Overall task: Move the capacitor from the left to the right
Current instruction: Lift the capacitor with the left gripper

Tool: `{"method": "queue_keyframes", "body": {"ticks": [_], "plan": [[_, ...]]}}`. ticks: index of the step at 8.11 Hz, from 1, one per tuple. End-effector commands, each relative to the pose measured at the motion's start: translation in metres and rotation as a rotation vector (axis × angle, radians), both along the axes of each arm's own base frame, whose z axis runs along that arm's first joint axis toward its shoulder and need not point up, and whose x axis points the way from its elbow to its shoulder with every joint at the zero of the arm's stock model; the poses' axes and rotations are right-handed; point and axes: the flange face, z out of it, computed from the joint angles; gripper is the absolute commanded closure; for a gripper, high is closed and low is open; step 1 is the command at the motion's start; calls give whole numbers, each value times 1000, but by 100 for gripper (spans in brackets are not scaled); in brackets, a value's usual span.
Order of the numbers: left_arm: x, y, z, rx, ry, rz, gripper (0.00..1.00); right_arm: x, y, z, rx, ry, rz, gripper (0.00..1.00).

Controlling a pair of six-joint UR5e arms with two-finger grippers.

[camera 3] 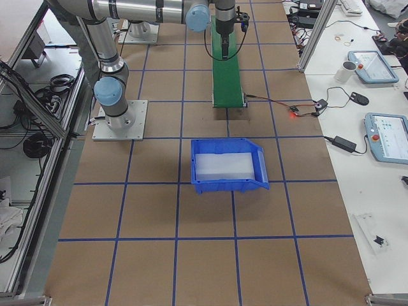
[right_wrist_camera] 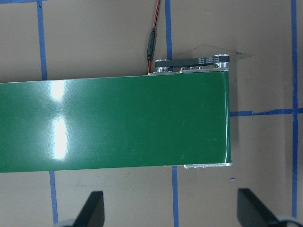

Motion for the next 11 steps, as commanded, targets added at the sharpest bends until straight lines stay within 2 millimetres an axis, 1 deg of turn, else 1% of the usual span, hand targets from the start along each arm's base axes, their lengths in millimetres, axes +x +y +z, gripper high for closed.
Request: {"method": "queue_keyframes", "body": {"ticks": [1,2,6,7,8,11], "plan": [[1,6,-6,7,27,83,0,0,0,0,0,0,0,0],[1,6,-5,4,33,112,0,0,0,0,0,2,0,0],[0,6,-5,2,39,133,0,0,0,0,0,1,-2,0],[0,6,-5,3,43,149,4,0,0,0,0,2,0,0],[0,7,-6,5,47,162,11,0,0,0,0,2,0,0],[0,7,-7,7,45,165,18,0,0,0,0,1,-2,0]]}}
